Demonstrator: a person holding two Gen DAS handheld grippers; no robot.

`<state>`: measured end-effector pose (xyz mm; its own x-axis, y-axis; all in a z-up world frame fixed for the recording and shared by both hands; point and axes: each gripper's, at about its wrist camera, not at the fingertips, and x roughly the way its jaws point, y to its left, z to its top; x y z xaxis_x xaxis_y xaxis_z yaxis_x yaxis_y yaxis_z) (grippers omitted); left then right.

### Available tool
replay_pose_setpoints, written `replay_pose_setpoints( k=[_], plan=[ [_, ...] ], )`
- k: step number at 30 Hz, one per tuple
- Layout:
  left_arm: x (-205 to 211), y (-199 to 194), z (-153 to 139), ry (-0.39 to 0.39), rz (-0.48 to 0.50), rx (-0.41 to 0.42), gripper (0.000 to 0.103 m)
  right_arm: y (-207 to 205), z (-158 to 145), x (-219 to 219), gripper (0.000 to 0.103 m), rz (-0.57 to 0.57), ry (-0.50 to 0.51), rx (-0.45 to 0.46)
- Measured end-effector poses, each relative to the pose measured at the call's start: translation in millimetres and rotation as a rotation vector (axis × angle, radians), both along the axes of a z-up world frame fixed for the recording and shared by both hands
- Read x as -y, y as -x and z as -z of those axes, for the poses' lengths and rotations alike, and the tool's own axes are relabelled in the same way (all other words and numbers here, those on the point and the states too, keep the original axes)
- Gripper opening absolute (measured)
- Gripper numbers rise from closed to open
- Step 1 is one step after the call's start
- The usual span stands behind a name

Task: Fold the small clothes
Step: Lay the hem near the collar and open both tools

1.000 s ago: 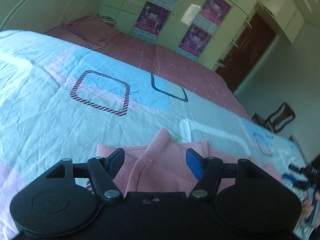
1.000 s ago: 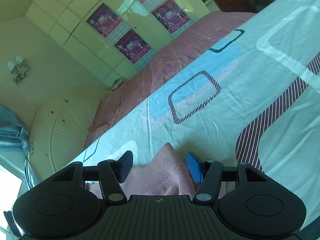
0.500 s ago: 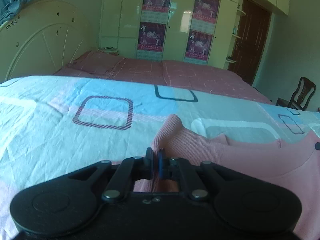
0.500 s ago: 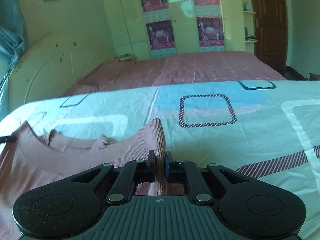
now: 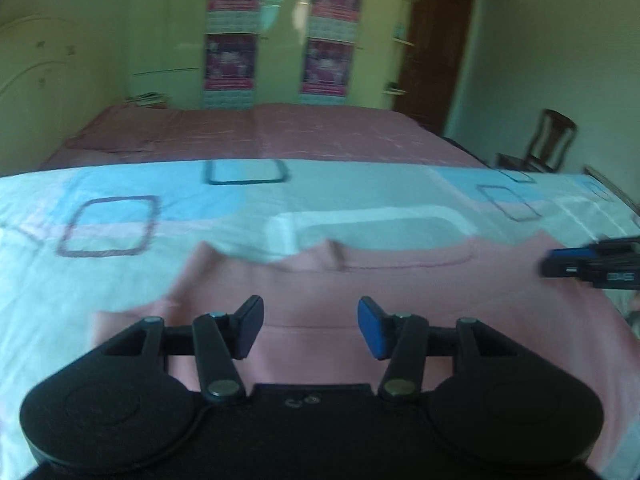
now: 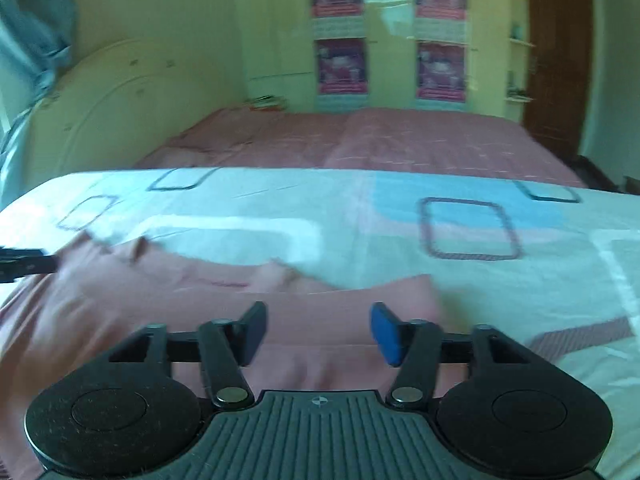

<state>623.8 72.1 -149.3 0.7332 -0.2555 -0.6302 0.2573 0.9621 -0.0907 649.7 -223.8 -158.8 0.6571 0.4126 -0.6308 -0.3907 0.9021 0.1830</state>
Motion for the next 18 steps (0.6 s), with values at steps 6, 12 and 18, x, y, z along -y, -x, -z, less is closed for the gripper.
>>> replay_pose_setpoints(
  k=[6,12,18],
  plan=[
    [61.4,-6.8,32.0,-0.061,0.134,-0.088,0.060,-5.0,23.7,-64.4,0.017,-0.152,0.056,-0.025],
    [-7.6,-19.9,38.2,-0.021,-0.011,-0.074,0.069,-30.3,38.7,3.6,0.017,0.072,0.088,-0.031],
    [-0.8,6.3,13.7,0.013,-0.025,-0.017,0.080,-0.8,11.0,3.2,0.019,0.038,0.037,0.006]
  ],
)
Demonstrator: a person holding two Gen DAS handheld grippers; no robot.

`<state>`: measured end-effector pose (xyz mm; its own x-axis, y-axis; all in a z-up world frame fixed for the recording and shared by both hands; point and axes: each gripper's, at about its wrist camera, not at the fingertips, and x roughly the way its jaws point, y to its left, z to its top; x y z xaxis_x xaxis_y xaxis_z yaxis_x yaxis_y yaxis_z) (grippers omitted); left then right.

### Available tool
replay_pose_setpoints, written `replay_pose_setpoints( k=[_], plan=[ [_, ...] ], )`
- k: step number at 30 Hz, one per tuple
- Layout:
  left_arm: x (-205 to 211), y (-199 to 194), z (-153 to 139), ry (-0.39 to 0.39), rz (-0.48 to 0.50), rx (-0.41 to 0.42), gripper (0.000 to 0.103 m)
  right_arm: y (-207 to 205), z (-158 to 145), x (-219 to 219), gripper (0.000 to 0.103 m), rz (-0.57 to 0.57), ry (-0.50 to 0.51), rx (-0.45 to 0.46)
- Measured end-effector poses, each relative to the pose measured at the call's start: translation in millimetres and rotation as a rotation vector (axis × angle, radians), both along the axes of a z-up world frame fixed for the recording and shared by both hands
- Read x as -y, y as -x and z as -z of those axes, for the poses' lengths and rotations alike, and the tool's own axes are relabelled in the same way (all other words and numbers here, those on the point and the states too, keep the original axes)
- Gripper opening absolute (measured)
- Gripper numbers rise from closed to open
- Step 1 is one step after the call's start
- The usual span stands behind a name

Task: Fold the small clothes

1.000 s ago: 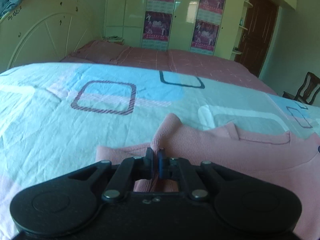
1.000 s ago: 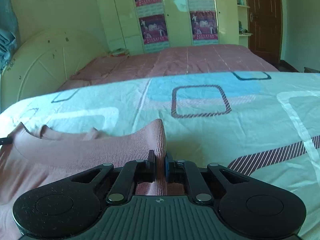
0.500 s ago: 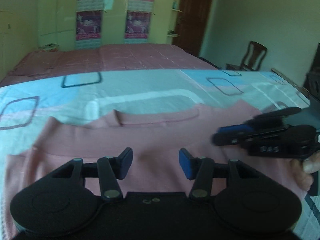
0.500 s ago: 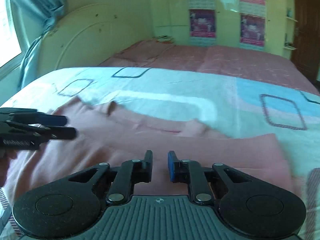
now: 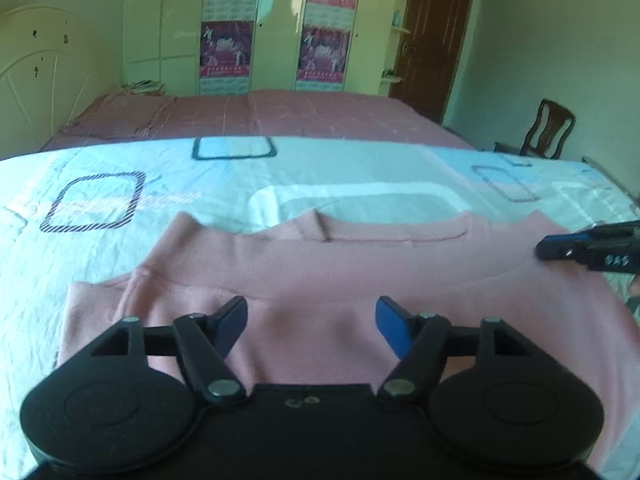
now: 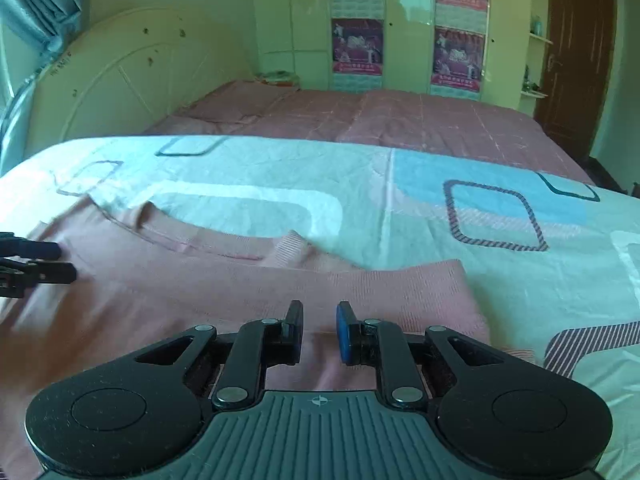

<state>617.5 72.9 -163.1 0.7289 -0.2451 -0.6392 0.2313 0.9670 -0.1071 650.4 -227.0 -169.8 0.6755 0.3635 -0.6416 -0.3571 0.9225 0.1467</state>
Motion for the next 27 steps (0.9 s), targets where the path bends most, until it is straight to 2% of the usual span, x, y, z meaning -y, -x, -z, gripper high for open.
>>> replay_pose_setpoints(
  k=[1,2,3,5,6,7,8,10,11,13,15,16,17,20,22,24,26,27],
  plan=[
    [13.3,6.4,-1.5,0.006,0.025,0.007,0.081,6.9,0.8,-12.6,0.038,-0.027,-0.008,-0.011],
    [27.6,12.2,-1.3,0.004,0.049,0.009,0.080,14.9,1.8,-23.8,0.062,-0.054,-0.007,-0.012],
    [40.6,17.5,-0.1,0.006,0.070,0.007,0.080,23.2,3.1,-33.0,0.066,-0.075,-0.003,0.004],
    [60.5,27.1,6.0,-0.004,0.094,0.006,0.078,37.2,8.7,-48.7,0.066,-0.106,0.012,0.013],
    [65.3,29.6,10.5,-0.028,0.092,0.003,0.075,41.2,13.1,-50.1,0.063,-0.095,0.029,0.014],
    [66.0,31.1,15.9,-0.066,0.080,-0.001,0.074,44.2,20.1,-47.2,0.056,-0.074,0.043,0.011],
    [61.0,33.5,21.4,-0.095,0.066,0.003,0.074,46.3,23.0,-38.1,0.047,-0.049,0.036,0.013],
    [38.0,41.3,23.4,-0.109,0.026,0.025,0.074,51.6,26.5,-1.5,0.046,0.066,0.020,0.013],
    [24.3,44.7,24.0,-0.125,-0.013,0.020,0.078,53.3,27.6,16.2,0.046,0.120,0.018,0.008],
    [-6.2,51.0,26.2,-0.082,-0.068,0.002,0.081,56.5,32.7,49.7,0.046,0.195,0.024,-0.036],
    [-19.7,54.0,24.6,-0.054,-0.091,-0.009,0.082,60.5,30.9,61.8,0.046,0.176,-0.005,-0.040],
    [-19.2,55.4,21.0,-0.047,-0.104,-0.009,0.082,62.4,25.0,58.5,0.046,0.180,0.019,-0.035],
    [-16.3,58.0,15.6,-0.030,-0.107,-0.002,0.075,66.4,17.8,52.9,0.046,0.183,0.033,-0.017],
    [8.0,73.7,3.0,0.029,-0.056,0.035,0.074,87.5,-1.7,25.5,0.046,0.120,-0.005,0.046],
    [34.0,85.9,0.7,0.040,0.005,0.043,0.075,101.0,-3.1,-0.2,0.046,0.051,-0.014,0.046],
    [61.4,94.8,7.9,-0.002,0.059,0.028,0.078,110.6,4.7,-22.7,0.046,-0.002,-0.012,0.012],
    [84.1,95.3,23.2,-0.105,0.074,-0.032,0.079,118.7,15.8,-46.7,0.046,-0.049,0.055,0.004],
    [89.4,99.4,24.3,-0.141,0.076,-0.010,0.076,122.7,16.9,-52.2,0.046,-0.049,0.077,0.018]
  ],
)
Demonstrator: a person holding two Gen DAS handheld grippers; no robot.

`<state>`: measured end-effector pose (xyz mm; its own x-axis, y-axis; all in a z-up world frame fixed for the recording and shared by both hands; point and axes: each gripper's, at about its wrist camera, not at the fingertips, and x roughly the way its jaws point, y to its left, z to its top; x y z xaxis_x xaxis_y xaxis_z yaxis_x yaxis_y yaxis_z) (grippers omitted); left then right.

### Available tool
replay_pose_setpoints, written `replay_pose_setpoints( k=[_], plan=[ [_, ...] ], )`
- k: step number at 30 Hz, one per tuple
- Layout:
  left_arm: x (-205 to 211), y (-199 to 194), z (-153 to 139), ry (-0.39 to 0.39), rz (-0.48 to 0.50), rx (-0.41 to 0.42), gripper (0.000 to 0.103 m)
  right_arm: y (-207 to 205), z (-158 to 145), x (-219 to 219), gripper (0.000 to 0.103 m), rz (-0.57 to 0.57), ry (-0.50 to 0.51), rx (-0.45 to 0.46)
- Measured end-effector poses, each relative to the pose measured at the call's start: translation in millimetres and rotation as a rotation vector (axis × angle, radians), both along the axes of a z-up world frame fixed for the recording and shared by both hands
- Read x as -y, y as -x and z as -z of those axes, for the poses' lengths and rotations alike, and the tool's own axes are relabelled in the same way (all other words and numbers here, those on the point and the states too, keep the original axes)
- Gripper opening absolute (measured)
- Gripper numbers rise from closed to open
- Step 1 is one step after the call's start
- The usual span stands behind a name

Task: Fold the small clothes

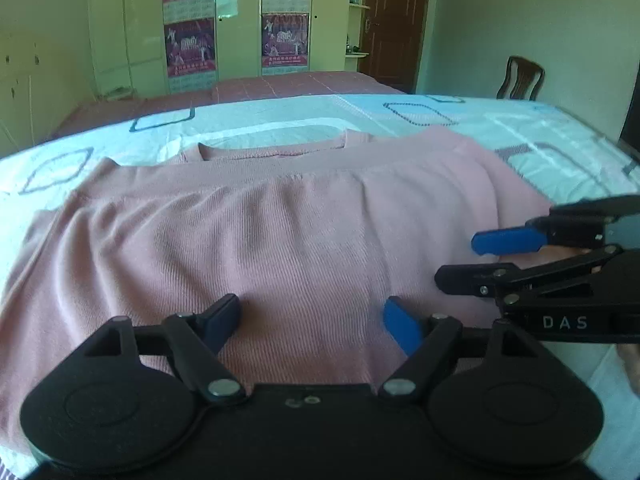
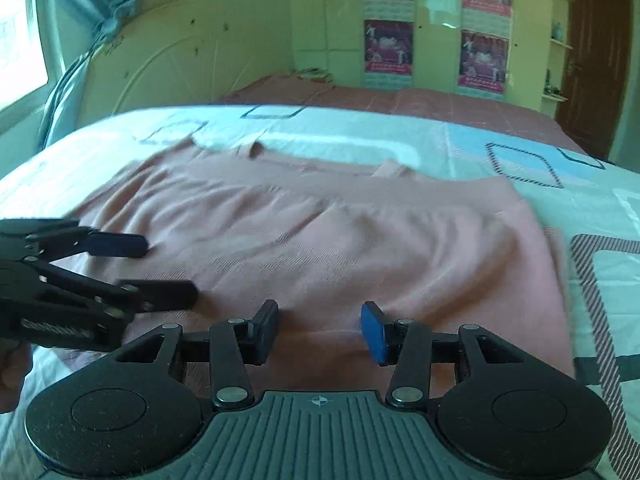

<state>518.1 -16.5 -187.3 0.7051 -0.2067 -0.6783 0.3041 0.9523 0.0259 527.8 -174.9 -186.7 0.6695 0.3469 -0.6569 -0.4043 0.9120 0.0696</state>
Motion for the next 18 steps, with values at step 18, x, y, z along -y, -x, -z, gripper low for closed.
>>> replay_pose_setpoints(
  k=[18],
  plan=[
    [-146.8,60.1,-4.7,0.005,-0.329,0.008,0.071,64.6,-4.1,127.8,0.046,0.277,0.004,-0.048]
  ],
)
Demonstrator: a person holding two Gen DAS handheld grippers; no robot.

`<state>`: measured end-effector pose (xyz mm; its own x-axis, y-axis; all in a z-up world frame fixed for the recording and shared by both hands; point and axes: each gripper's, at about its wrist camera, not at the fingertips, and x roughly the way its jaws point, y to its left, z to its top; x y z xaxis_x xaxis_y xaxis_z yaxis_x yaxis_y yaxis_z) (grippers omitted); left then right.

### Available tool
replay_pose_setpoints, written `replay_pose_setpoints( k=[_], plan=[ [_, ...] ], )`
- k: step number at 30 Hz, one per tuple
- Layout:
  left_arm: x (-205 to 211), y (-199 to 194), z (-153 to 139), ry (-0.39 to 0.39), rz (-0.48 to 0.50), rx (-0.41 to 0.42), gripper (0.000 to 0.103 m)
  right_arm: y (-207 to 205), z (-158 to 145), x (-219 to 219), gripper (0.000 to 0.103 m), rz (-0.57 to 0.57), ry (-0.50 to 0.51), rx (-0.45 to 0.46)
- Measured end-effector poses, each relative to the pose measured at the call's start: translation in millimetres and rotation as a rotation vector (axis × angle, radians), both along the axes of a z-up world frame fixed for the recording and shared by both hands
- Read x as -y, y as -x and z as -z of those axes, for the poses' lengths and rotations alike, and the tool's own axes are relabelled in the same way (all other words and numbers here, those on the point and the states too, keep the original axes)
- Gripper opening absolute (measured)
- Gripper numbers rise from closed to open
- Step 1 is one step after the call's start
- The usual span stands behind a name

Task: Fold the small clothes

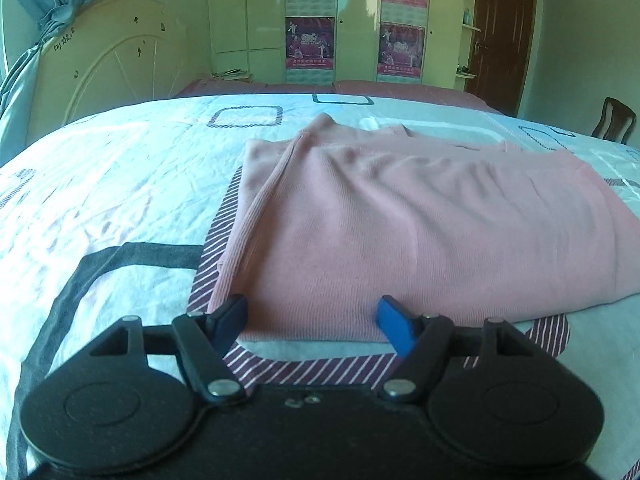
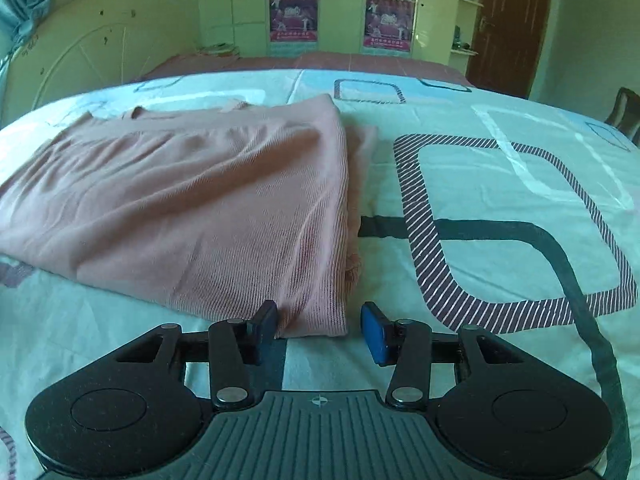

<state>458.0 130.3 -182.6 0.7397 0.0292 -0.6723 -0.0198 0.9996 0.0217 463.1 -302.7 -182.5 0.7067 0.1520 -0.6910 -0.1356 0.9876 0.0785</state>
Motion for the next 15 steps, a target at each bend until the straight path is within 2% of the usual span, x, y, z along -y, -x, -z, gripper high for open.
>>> replay_pose_setpoints(
  k=[2,4,6,7,11,12,15],
  plan=[
    [0.7,-2.5,0.2,0.002,-0.014,-0.002,0.072,0.6,-6.6,-5.1,0.046,-0.004,0.013,0.031],
    [-1.5,-3.2,2.4,0.019,-0.027,-0.005,0.072,-8.7,-1.7,-5.8,0.046,0.018,0.006,-0.013],
    [-3.3,-3.5,2.1,0.024,-0.025,-0.012,0.072,-16.2,10.4,-7.4,0.044,0.014,0.040,-0.082],
    [-4.5,-3.0,1.3,0.018,-0.024,-0.012,0.071,-15.3,14.7,-5.0,0.038,0.009,0.040,-0.081],
    [-11.1,2.0,3.0,-0.005,-0.029,-0.012,0.070,-11.5,11.0,-1.6,0.038,0.026,0.048,-0.091],
    [-10.1,1.9,2.6,-0.015,-0.023,-0.015,0.070,-9.8,6.7,-2.1,0.038,0.032,0.046,-0.079],
    [-3.4,3.4,-6.7,-0.050,-0.019,-0.013,0.071,1.7,-14.8,-10.3,0.038,0.022,0.024,0.034]
  ],
)
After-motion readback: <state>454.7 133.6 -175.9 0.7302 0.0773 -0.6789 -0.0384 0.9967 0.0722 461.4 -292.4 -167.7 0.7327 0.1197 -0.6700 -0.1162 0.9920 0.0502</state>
